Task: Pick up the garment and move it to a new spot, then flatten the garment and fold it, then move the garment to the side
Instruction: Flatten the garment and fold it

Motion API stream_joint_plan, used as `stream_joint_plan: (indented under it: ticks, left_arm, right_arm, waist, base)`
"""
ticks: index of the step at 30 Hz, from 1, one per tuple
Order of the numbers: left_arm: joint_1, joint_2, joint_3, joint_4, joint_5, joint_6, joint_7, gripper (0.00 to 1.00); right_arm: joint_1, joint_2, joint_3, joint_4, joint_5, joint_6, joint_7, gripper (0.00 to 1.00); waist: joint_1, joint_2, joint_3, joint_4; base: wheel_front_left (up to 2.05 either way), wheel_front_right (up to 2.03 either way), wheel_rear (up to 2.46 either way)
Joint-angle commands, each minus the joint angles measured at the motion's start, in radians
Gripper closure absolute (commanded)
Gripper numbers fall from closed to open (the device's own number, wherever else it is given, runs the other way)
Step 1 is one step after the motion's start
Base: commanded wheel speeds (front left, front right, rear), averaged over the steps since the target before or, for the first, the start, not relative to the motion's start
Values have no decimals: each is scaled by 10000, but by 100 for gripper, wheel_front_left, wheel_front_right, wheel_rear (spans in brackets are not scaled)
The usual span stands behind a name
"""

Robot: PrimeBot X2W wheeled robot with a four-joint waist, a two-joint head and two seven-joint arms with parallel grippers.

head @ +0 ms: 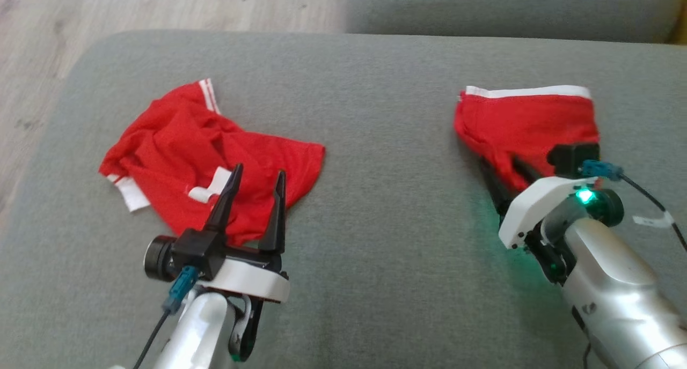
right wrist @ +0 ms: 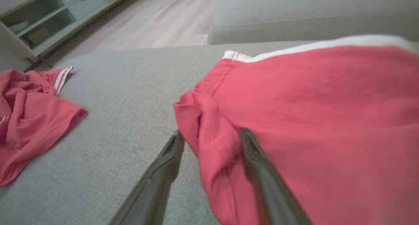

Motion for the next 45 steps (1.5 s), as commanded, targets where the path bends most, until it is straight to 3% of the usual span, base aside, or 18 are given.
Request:
stream_joint_plan:
  ticks: [1, 8, 16, 24, 30, 37, 38, 39, 45]
  left_arm:
    - [-203, 83, 312, -269, -70, 8, -51, 0]
    - [-81, 109, 487, -308, -111, 3, -51, 0]
    - [183, 98, 652, -420, -127, 44, -51, 0]
    - [708, 77, 905, -811, -209, 18, -51, 0]
    - [1097, 69, 1134, -1008, -94, 57, -51, 0]
    - [863, 66, 988, -1145, -39, 16, -51, 0]
    - [779, 66, 947, -1167, -26, 14, -51, 0]
    - [684, 66, 908, -1187, -15, 9, -51, 0]
    - [-46, 65, 596, -1302, -46, -5, -51, 0]
  right_arm:
    - [-235, -129, 82, -211, 77, -7, -357, 0]
    - [-260, -341, -452, -316, -182, -7, -1929, 0]
    - [672, -402, -2659, -1712, -1810, -7, -2241, 0]
    - [3523, 1387, -5638, -5182, -4680, -7, -2246, 0]
    - [4765, 1864, -6080, -6188, -5141, -7, -2247, 0]
    - [4447, 1899, -5978, -6222, -5216, -7, -2088, 0]
    - [4249, 1899, -6015, -6192, -5231, -7, -2000, 61]
    - [4010, 1900, -6051, -6148, -5227, -7, -1915, 100]
    - [2176, 1774, -6360, -5505, -5519, -7, -1274, 100]
  waist:
    - [0, -1, -134, -195]
    - [0, -1, -613, -932]
    - [0, -1, -1099, -1574]
    - [0, -1, -1235, -1877]
    - [0, -1, -1165, -1889]
    - [0, -1, -619, -1586]
    - [0, -1, -429, -1511]
    - [0, -1, -257, -1438]
    - [0, -1, 1032, -811]
  base:
    - [0, 0, 0]
    - [0, 0, 0]
    - [0, 0, 0]
    - [0, 0, 0]
    - [0, 0, 0]
    - [0, 0, 0]
    - [0, 0, 0]
    - [0, 0, 0]
    - [0, 0, 0]
